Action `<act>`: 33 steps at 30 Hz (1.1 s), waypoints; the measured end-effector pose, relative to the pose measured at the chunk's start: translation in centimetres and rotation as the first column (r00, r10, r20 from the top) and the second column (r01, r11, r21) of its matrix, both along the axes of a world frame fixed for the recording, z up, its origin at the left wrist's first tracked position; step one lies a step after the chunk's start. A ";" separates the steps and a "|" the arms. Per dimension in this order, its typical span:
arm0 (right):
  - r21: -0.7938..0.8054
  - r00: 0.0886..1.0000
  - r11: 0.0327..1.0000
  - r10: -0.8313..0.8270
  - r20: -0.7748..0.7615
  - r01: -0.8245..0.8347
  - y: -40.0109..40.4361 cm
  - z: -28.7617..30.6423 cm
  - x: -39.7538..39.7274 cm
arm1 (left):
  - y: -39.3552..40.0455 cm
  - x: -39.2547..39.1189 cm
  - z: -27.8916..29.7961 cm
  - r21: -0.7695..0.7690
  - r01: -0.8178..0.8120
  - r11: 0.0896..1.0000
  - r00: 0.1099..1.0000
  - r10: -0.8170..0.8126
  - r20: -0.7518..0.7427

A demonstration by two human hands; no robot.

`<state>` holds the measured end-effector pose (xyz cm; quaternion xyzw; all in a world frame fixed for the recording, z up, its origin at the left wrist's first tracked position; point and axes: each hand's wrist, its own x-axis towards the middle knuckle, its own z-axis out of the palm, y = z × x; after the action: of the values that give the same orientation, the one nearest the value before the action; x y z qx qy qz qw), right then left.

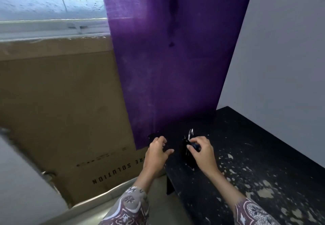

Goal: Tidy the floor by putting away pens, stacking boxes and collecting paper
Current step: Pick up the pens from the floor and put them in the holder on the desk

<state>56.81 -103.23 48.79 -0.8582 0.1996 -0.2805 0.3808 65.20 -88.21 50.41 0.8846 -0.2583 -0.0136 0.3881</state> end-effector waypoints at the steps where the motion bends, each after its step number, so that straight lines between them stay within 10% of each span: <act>1: 0.012 1.000 1.000 0.015 0.009 -0.015 0.8 0.1 -0.1 | 0.9 -0.4 0.2 0.016 -0.006 1.000 1.000 0.006 0.003; 33: 0.174 0.740 0.769 0.639 -0.210 -0.615 53.0 -4.7 -16.1 | 59.4 -25.9 -3.9 0.236 -0.454 0.859 0.840 0.501 -0.207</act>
<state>40.70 -50.25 44.10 -0.8853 -0.0405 -0.0126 0.4630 39.29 -28.77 46.52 0.9422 0.0268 -0.0554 0.3294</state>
